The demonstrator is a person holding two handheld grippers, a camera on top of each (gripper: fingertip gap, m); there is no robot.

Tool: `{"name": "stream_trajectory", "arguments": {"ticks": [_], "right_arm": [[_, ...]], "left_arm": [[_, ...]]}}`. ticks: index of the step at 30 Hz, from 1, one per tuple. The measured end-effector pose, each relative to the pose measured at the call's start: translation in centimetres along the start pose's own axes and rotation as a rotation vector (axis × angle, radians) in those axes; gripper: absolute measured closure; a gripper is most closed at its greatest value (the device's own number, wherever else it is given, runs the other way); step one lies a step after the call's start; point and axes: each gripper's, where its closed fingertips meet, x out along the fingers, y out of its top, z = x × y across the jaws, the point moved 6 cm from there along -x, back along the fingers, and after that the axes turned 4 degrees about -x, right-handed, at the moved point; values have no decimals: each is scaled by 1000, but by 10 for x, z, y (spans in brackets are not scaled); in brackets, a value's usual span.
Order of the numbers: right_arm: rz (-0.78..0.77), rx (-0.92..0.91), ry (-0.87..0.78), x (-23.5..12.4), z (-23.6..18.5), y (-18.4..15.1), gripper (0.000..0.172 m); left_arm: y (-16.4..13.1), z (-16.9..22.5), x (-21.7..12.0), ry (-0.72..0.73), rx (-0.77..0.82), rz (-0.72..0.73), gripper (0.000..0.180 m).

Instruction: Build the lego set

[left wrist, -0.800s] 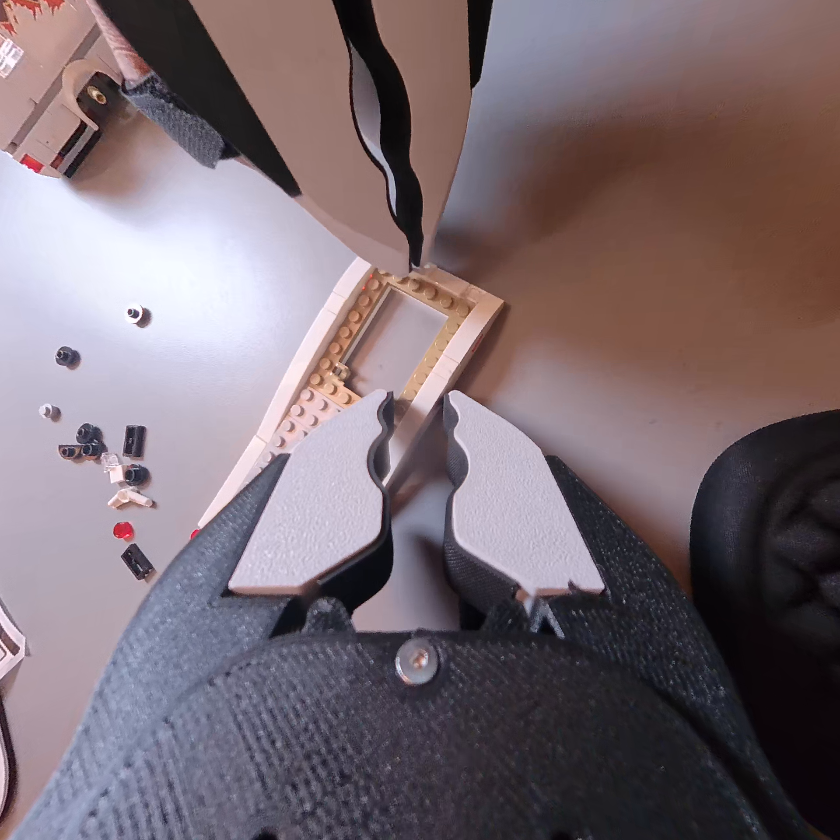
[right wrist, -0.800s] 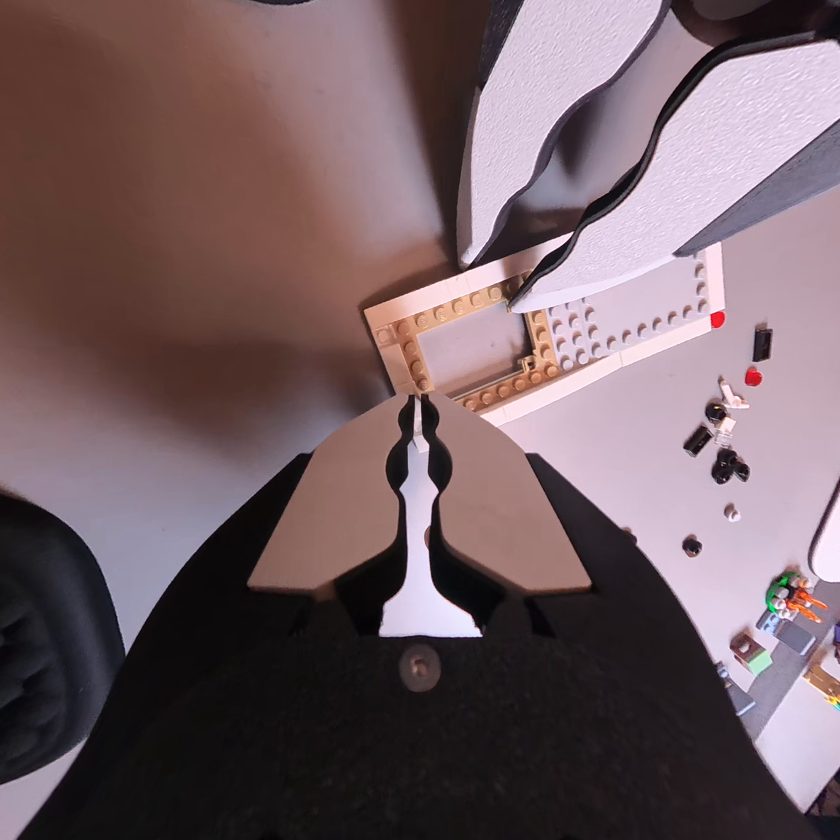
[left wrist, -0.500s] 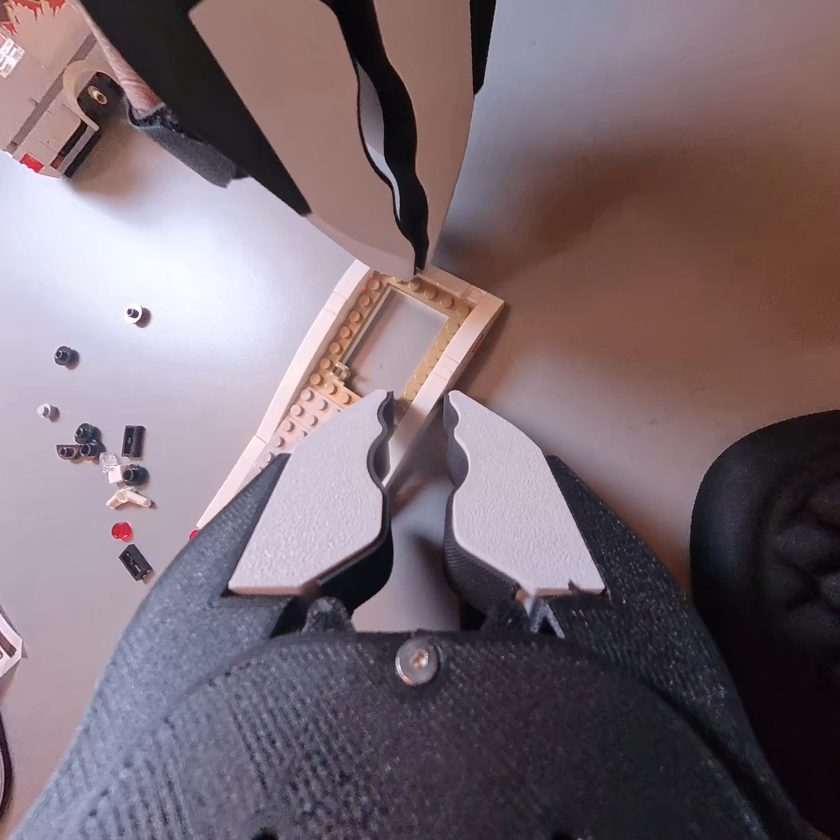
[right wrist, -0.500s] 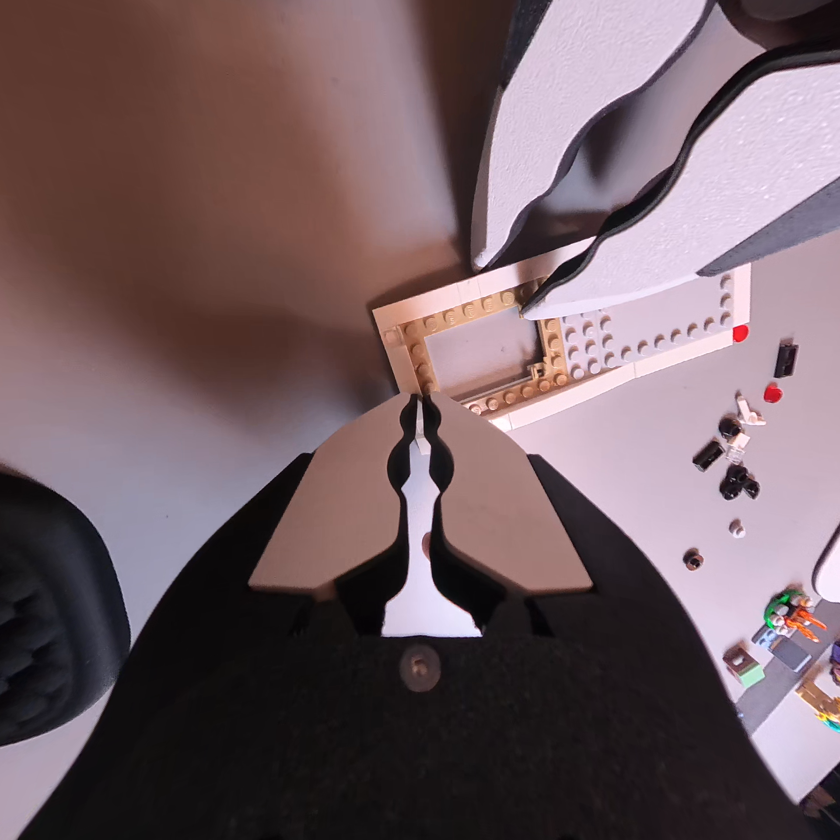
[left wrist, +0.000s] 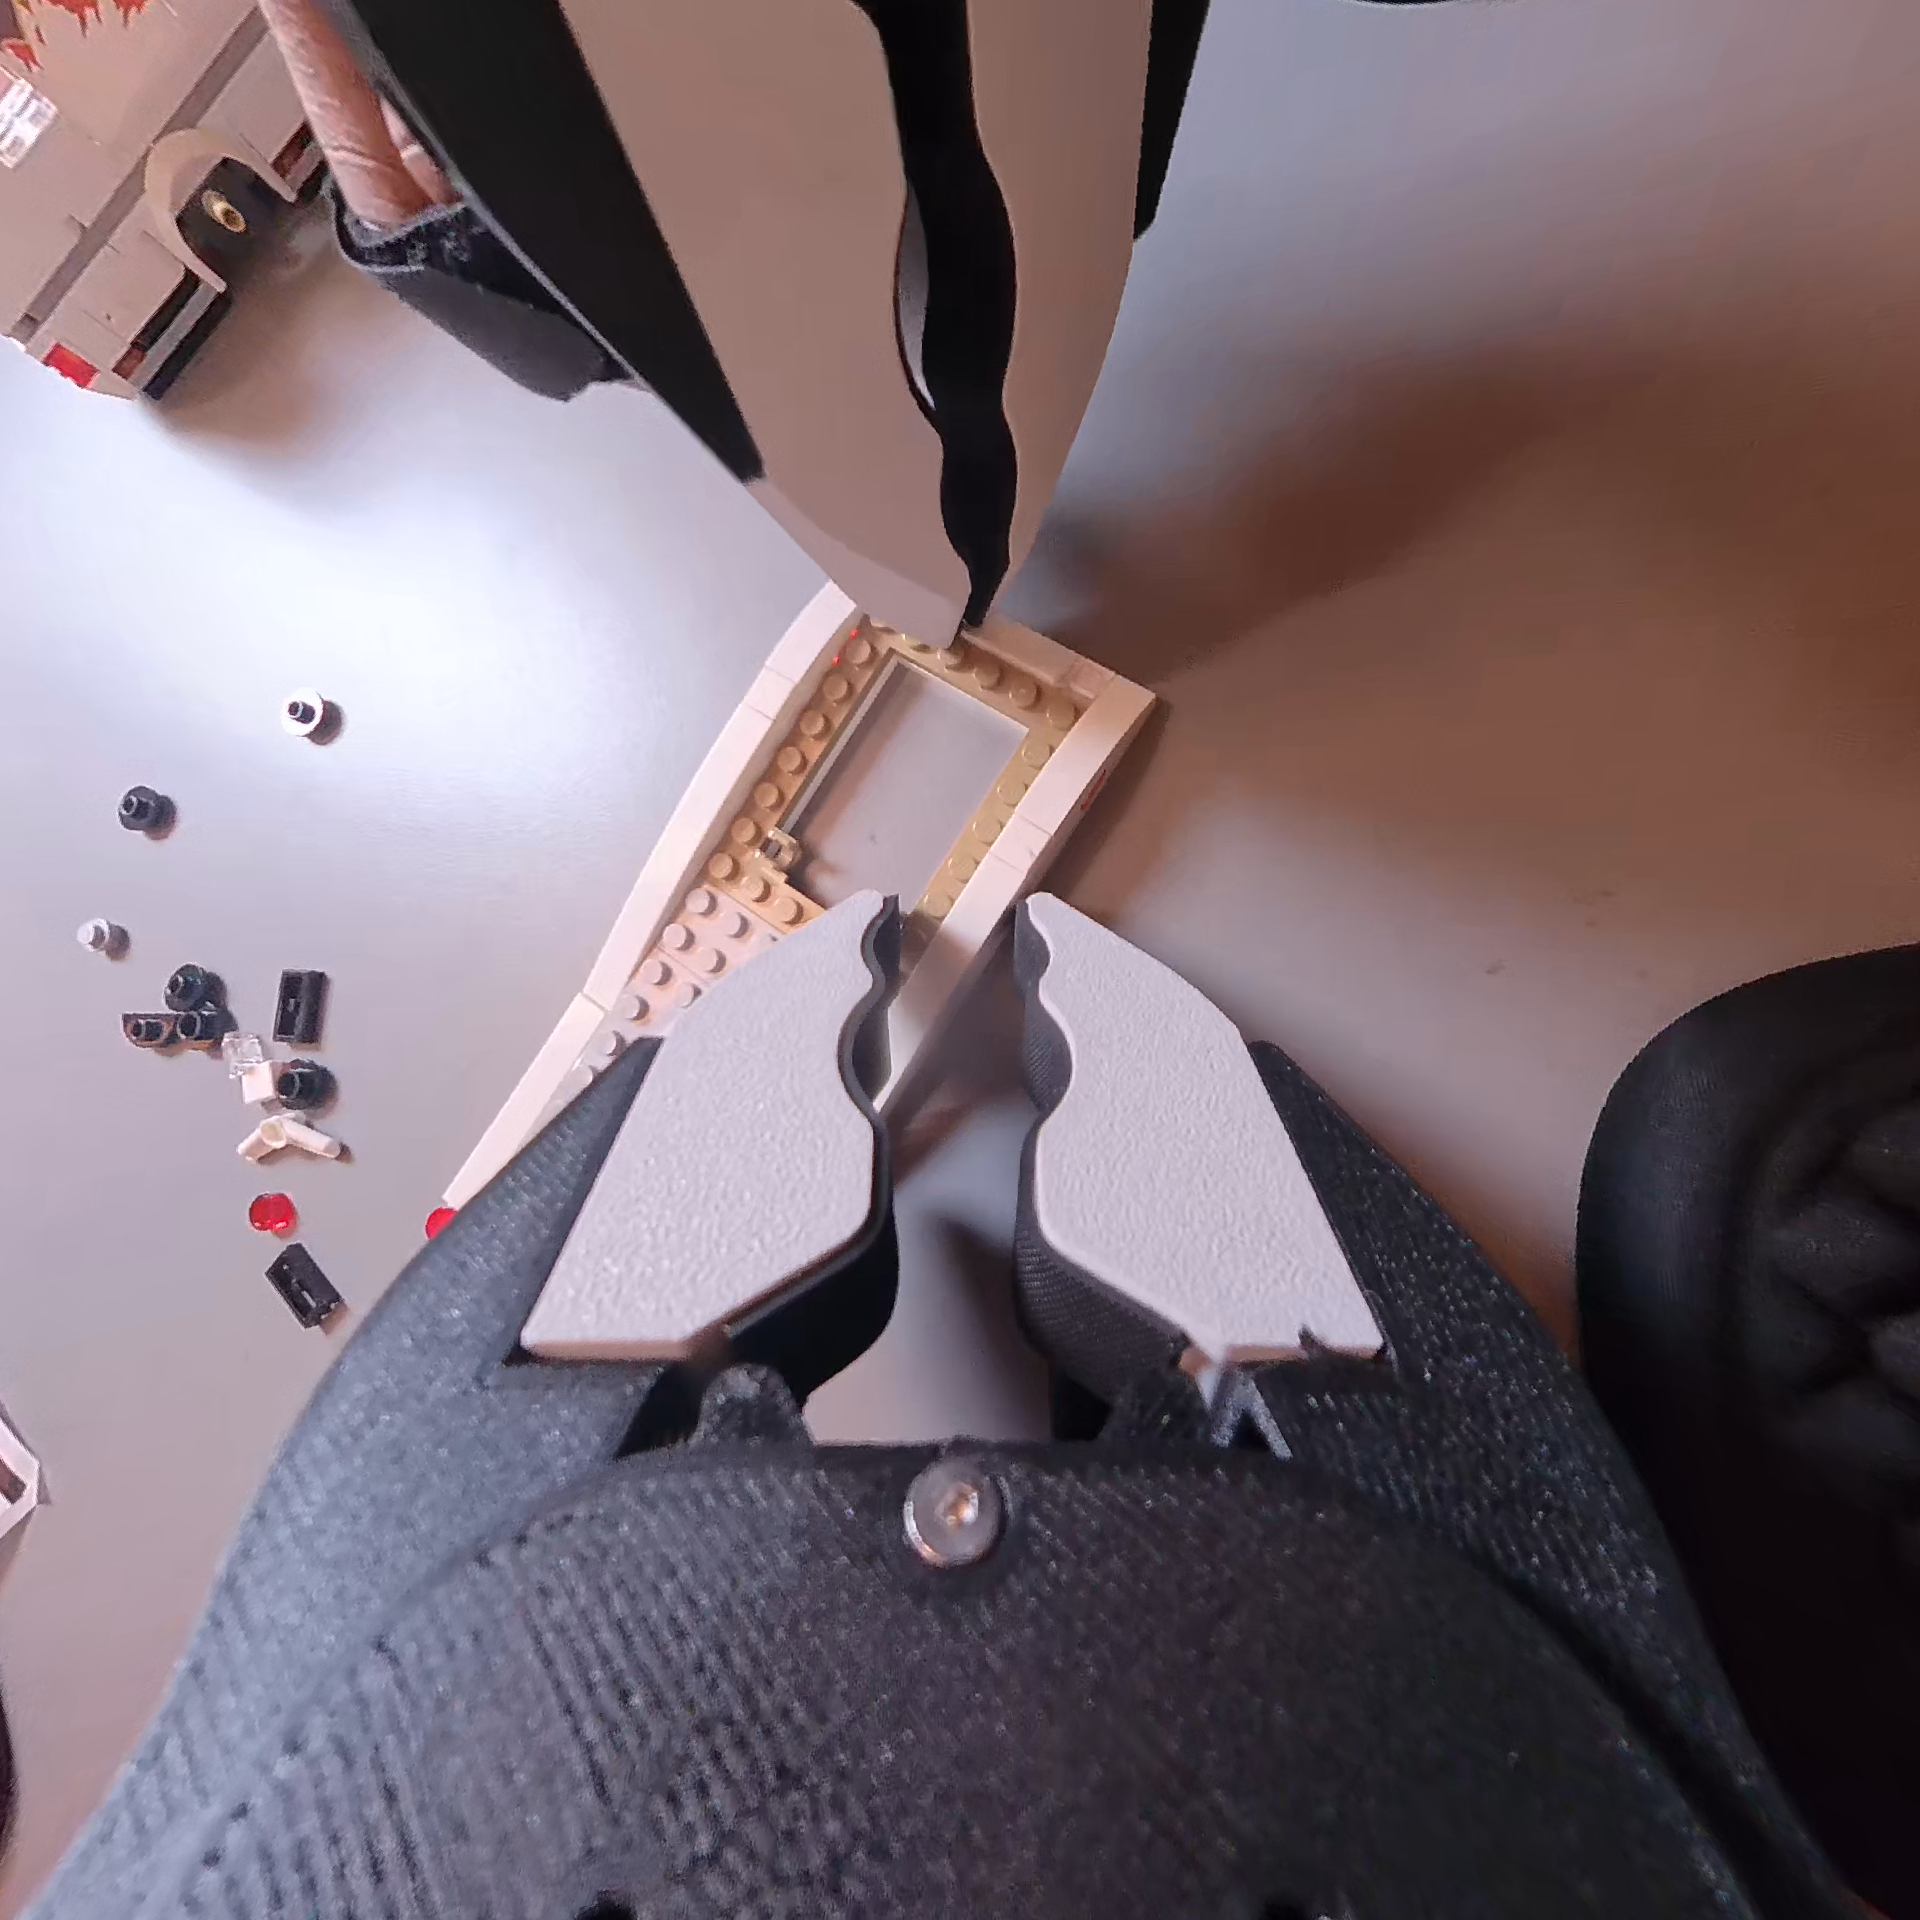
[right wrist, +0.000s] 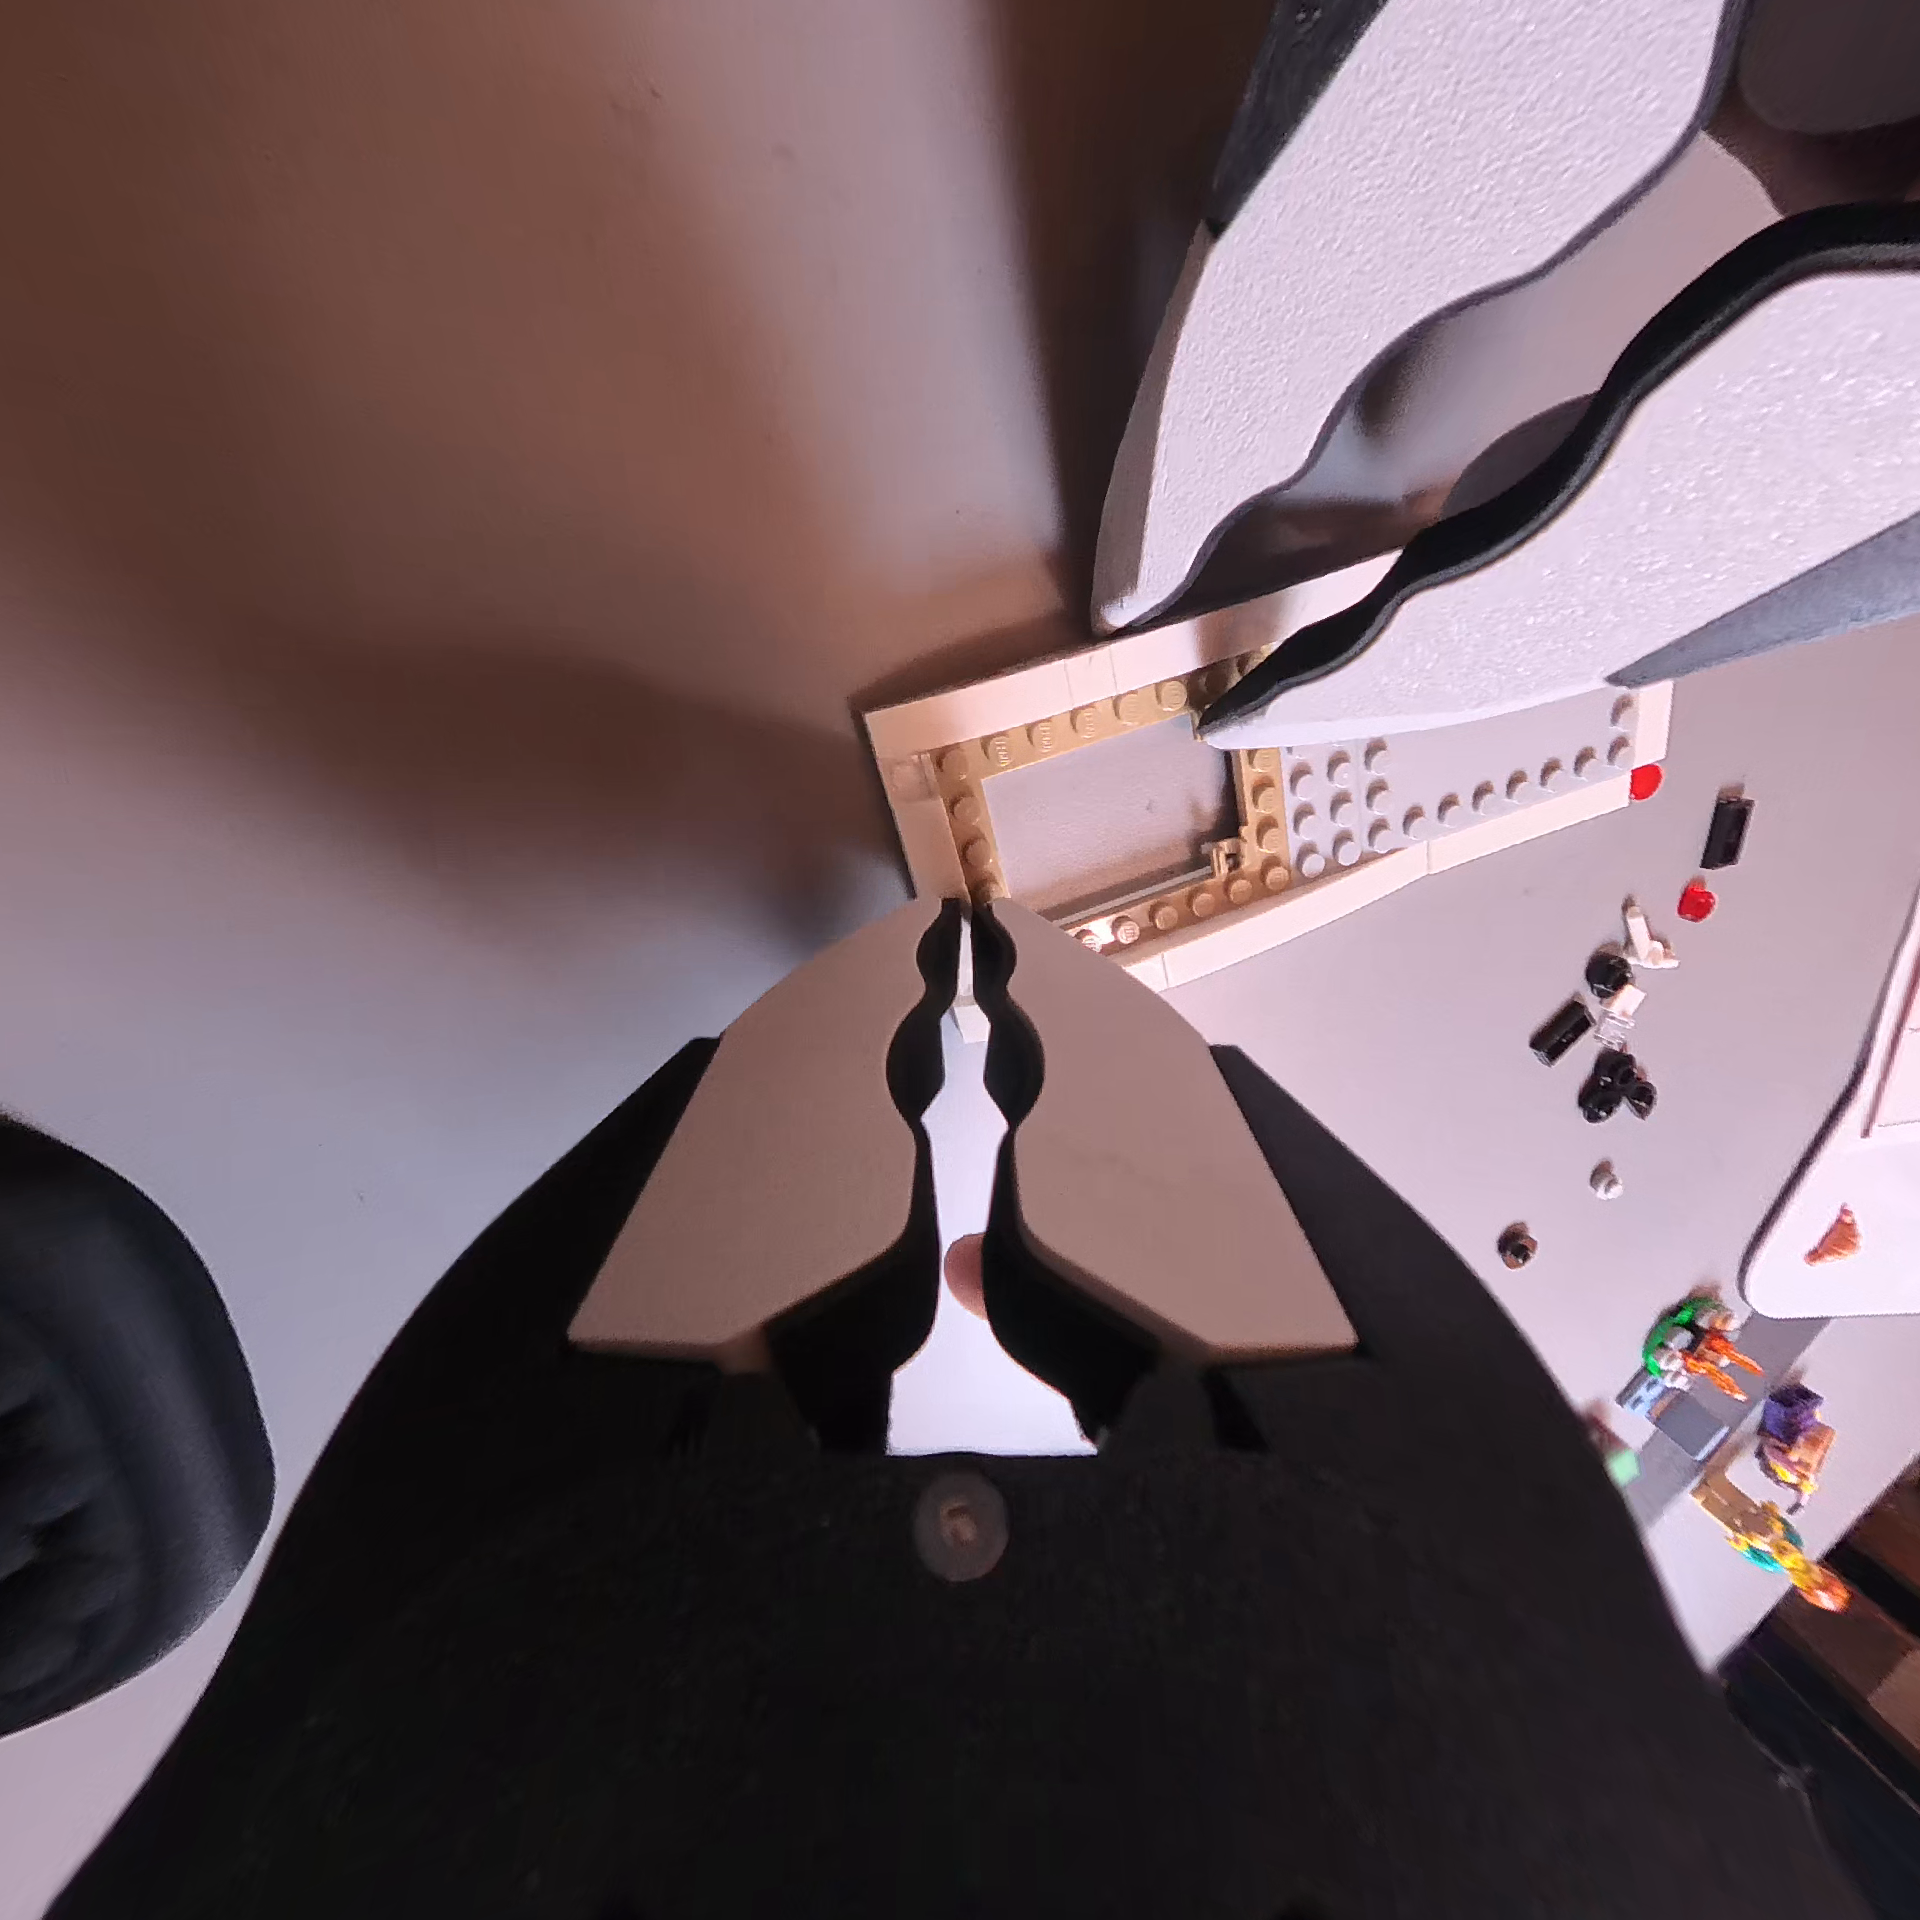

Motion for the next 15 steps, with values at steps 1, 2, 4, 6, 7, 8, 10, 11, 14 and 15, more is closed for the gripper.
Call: {"name": "stream_trajectory", "arguments": {"ticks": [1,2,4,6,7,8,10,11,14,15], "right_arm": [[-8,-8,-7,0,0,0,170],[-13,-7,-9,0,-1,1,170],[-10,2,-8,0,0,1,170],[1,19,-14,0,-1,0,170],[8,30,-23,0,-1,0,170],[21,47,-36,-1,-1,-1,170],[79,97,-76,-1,-3,-3,170],[127,137,-84,-2,-4,-4,165],[297,302,-114,-14,-5,-8,152],[321,331,-145,-18,-5,-12,150]], "left_arm": [[0,0,0,1,-1,0,159],[0,0,0,1,-1,0,159],[0,0,0,2,-1,-1,159],[0,0,0,3,-2,0,159],[0,0,0,4,-1,0,159],[0,0,0,6,1,-1,159],[0,0,0,7,2,-2,159],[0,0,0,8,4,-3,159],[0,0,0,15,9,-6,160],[1,0,0,16,7,-4,160]]}}
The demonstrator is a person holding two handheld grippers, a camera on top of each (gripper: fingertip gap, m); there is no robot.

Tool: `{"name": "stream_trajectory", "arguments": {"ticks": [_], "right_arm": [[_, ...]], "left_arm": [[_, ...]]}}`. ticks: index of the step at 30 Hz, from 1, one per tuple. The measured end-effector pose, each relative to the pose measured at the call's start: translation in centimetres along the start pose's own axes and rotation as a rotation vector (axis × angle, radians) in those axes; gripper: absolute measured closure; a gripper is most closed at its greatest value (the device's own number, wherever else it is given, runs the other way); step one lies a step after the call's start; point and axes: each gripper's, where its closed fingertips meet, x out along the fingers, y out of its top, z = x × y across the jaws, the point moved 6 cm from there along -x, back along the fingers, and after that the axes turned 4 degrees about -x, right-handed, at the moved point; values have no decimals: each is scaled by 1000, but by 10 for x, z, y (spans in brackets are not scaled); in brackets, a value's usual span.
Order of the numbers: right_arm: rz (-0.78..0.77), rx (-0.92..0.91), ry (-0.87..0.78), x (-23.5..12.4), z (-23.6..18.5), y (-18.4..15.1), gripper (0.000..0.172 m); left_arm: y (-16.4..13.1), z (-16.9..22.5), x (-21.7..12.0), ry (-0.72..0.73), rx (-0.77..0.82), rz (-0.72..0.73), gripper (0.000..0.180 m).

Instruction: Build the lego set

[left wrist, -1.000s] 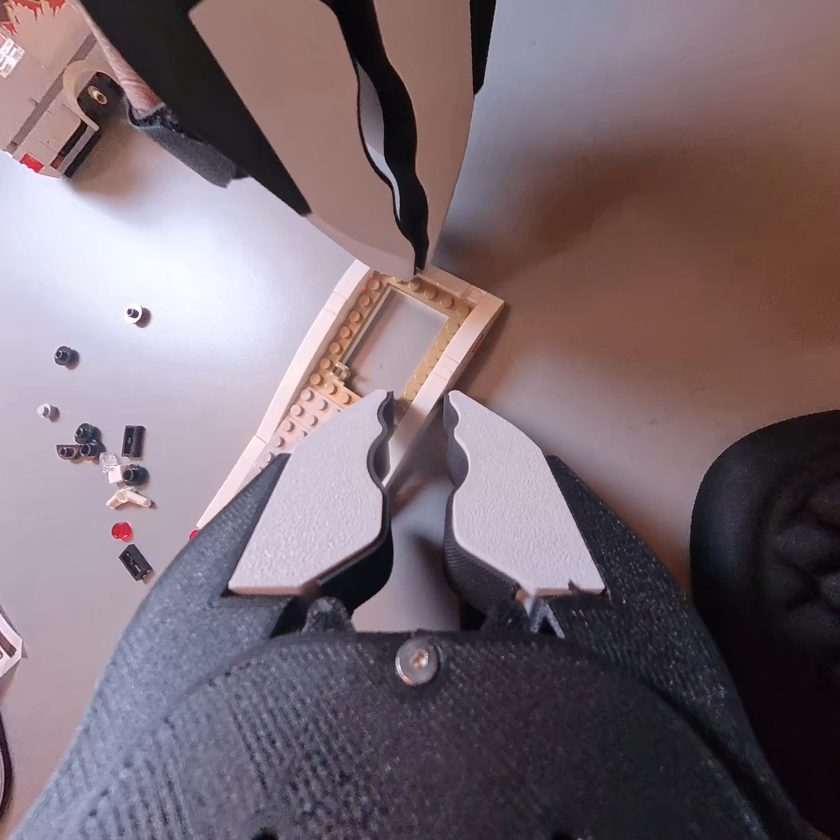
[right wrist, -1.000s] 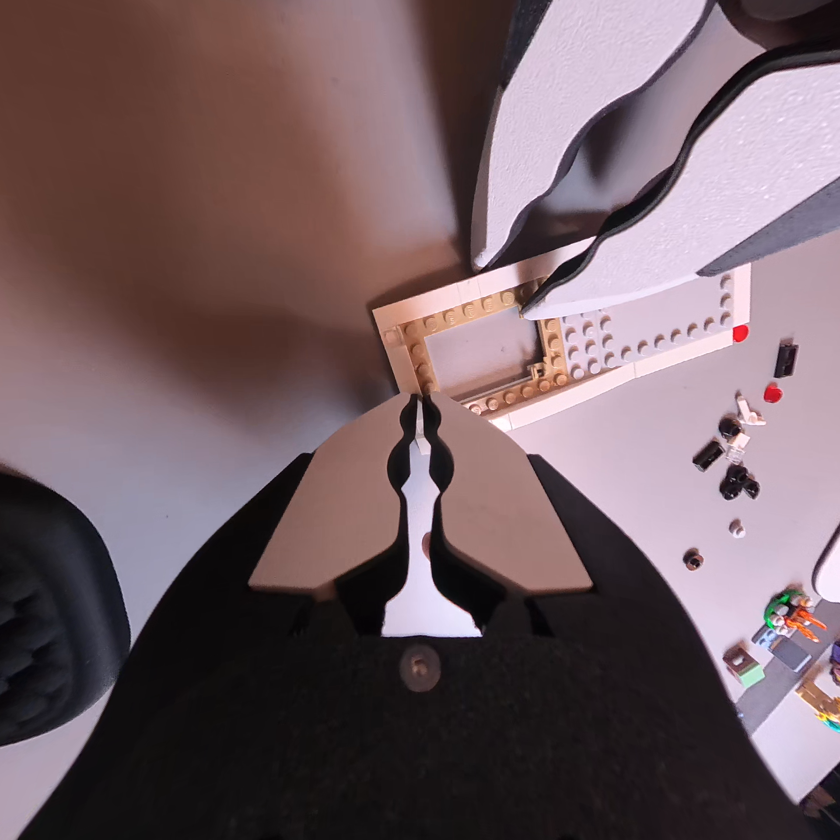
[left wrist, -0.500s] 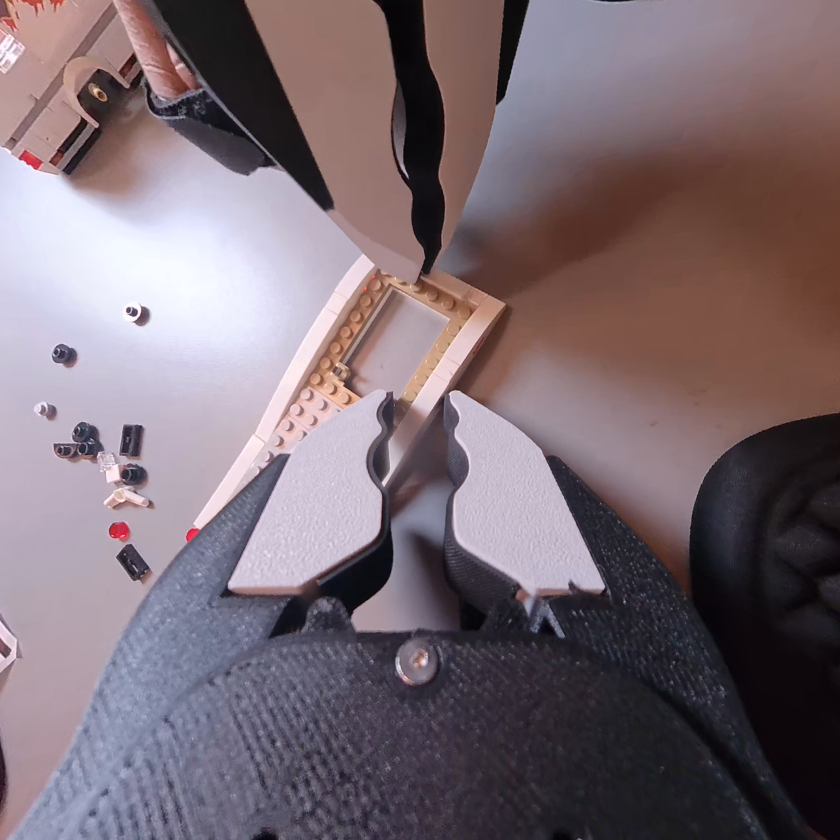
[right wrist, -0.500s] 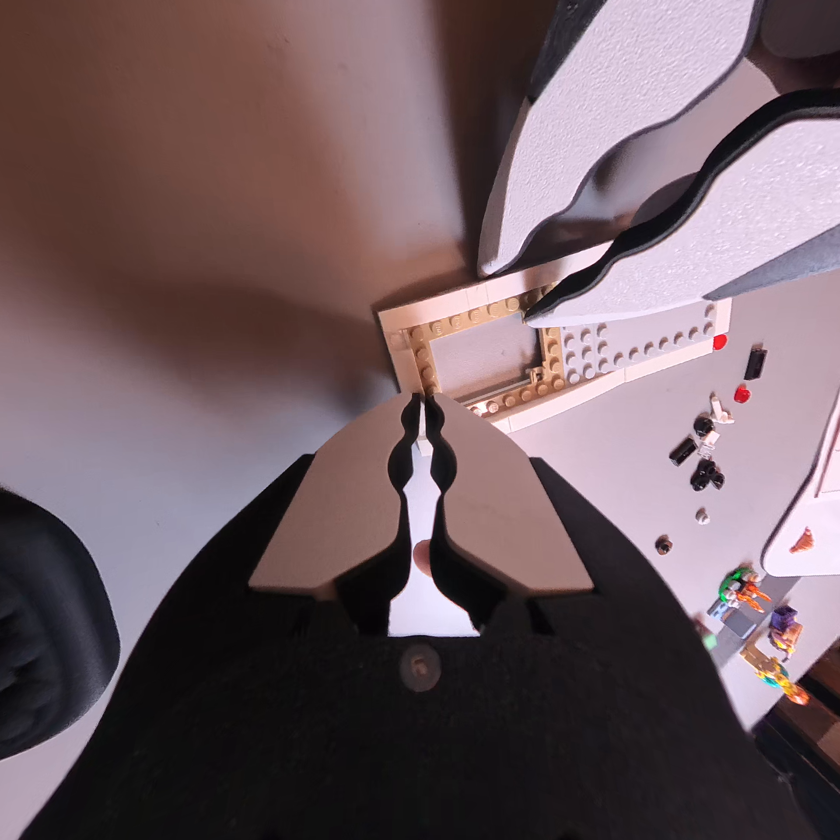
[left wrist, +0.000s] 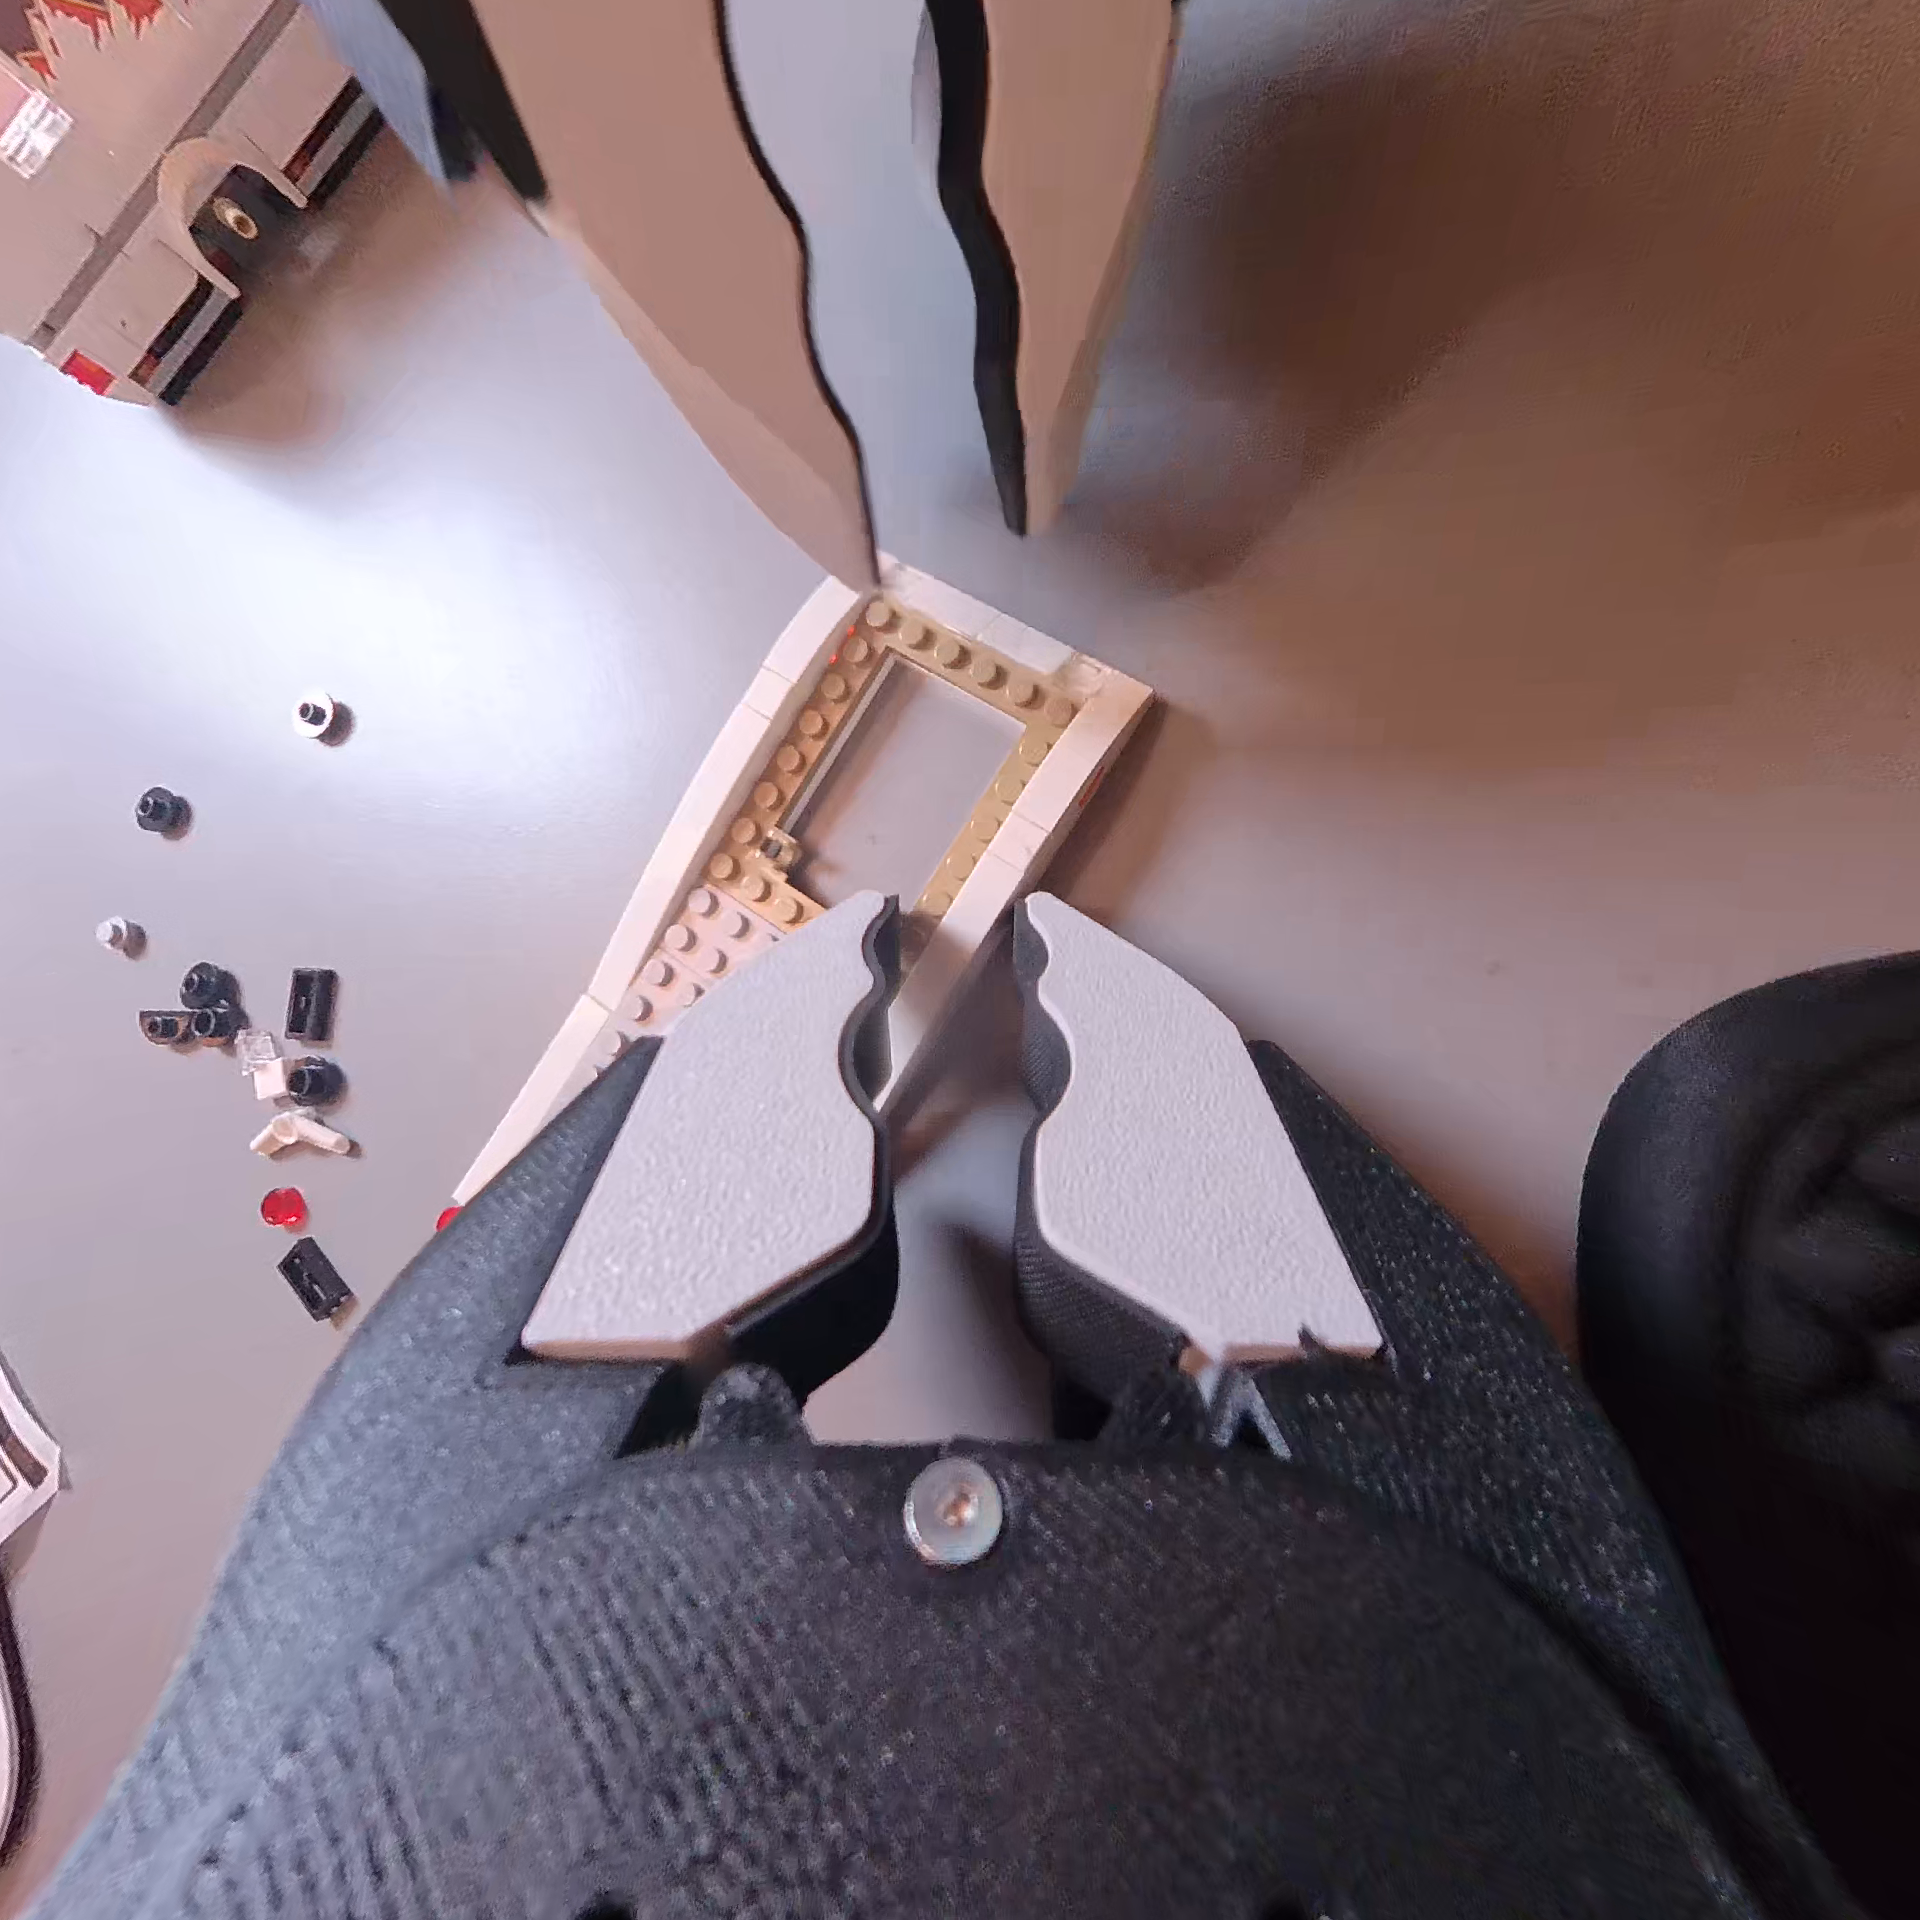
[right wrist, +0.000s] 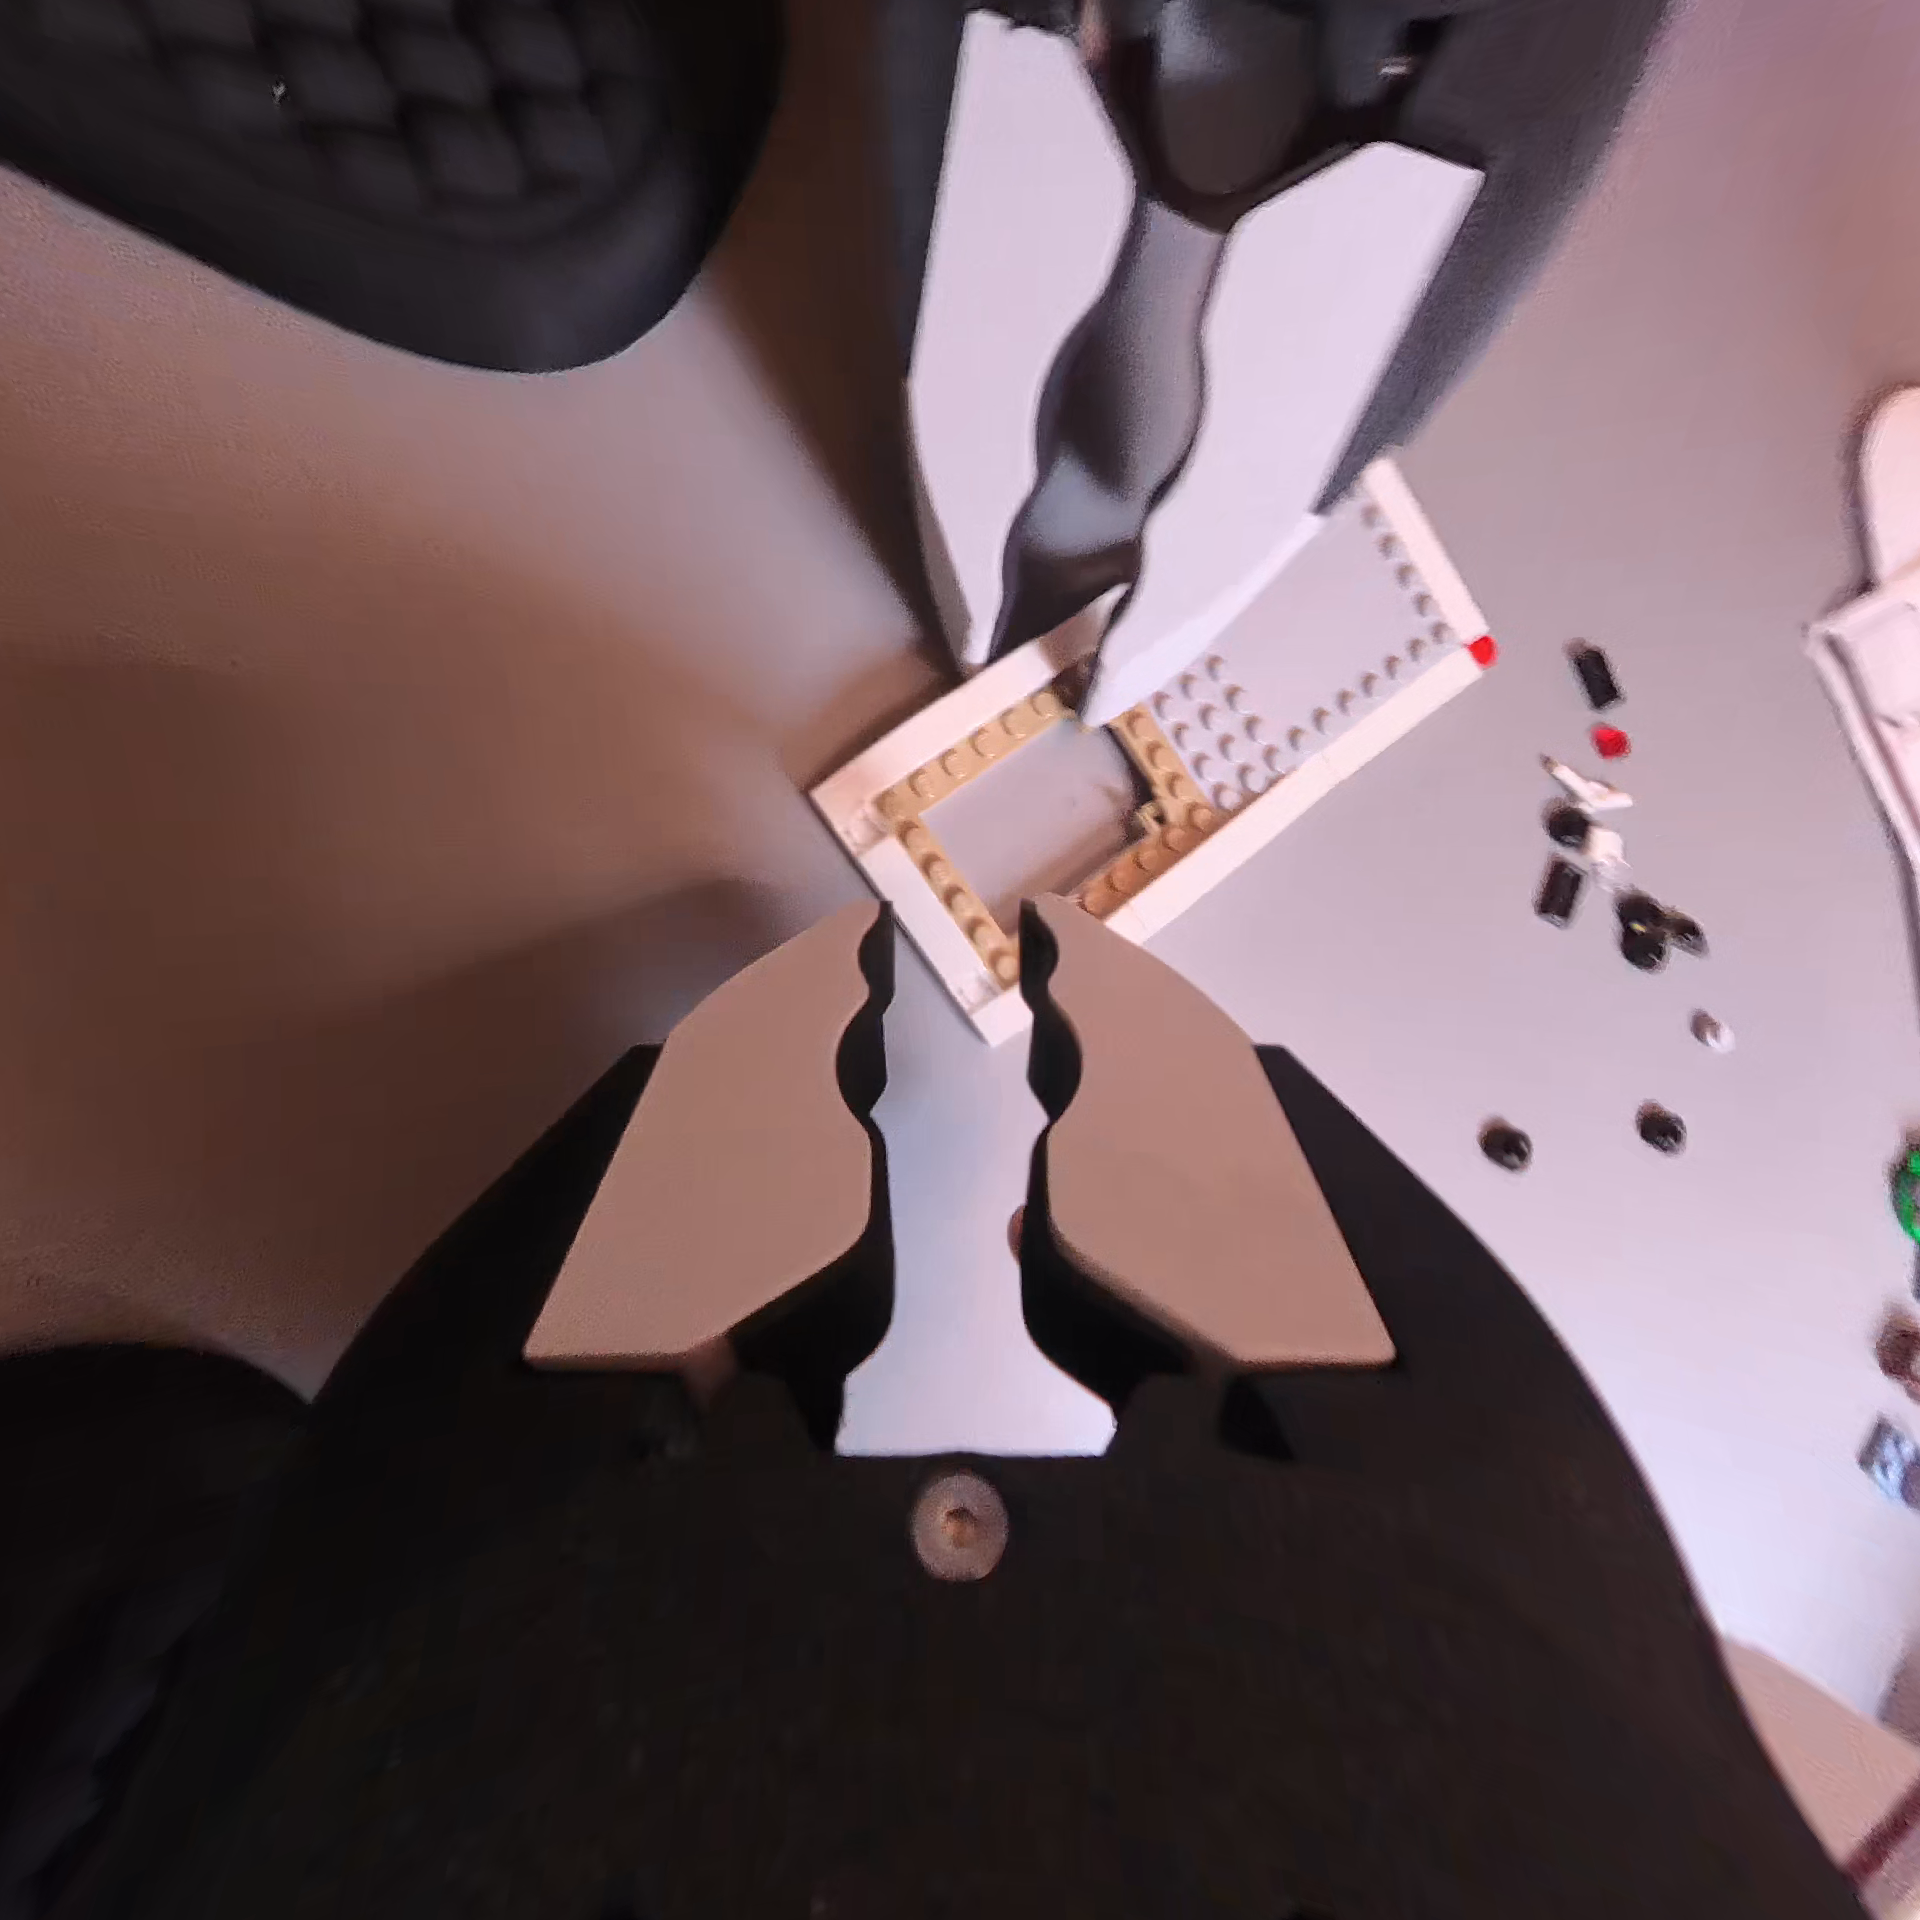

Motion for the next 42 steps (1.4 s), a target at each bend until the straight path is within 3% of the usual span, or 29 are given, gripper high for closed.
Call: {"name": "stream_trajectory", "arguments": {"ticks": [2,7,13,16,19,22,25,26,28,31,34,38,42], "right_arm": [[25,-14,-57,-4,-3,-7,146],[18,-64,-12,4,-9,-7,140],[-126,-148,241,23,6,-3,139],[-198,-146,395,28,11,1,153],[-230,-153,469,30,13,4,155],[-106,-32,541,23,17,12,155],[120,146,612,-2,30,26,155],[189,191,622,-10,34,29,156],[286,256,622,-22,39,33,156],[388,233,447,-43,39,37,154],[451,48,80,-72,23,45,147],[289,-269,-329,-72,-8,50,147],[215,-392,-434,-59,-17,53,158]], "left_arm": [[0,0,0,-1,-7,9,160],[1,0,1,-23,-23,34,156],[6,3,-2,13,-35,46,151],[8,5,-8,49,-44,59,151],[12,10,-12,88,-48,74,148],[20,17,-13,156,-10,81,138],[31,20,-14,278,78,88,130],[35,19,-15,340,118,96,132],[45,15,-21,495,197,123,157],[53,13,-31,563,207,180,168],[55,13,-39,556,153,209,168],[63,17,-41,519,131,205,168],[75,20,-39,504,138,182,168]]}}
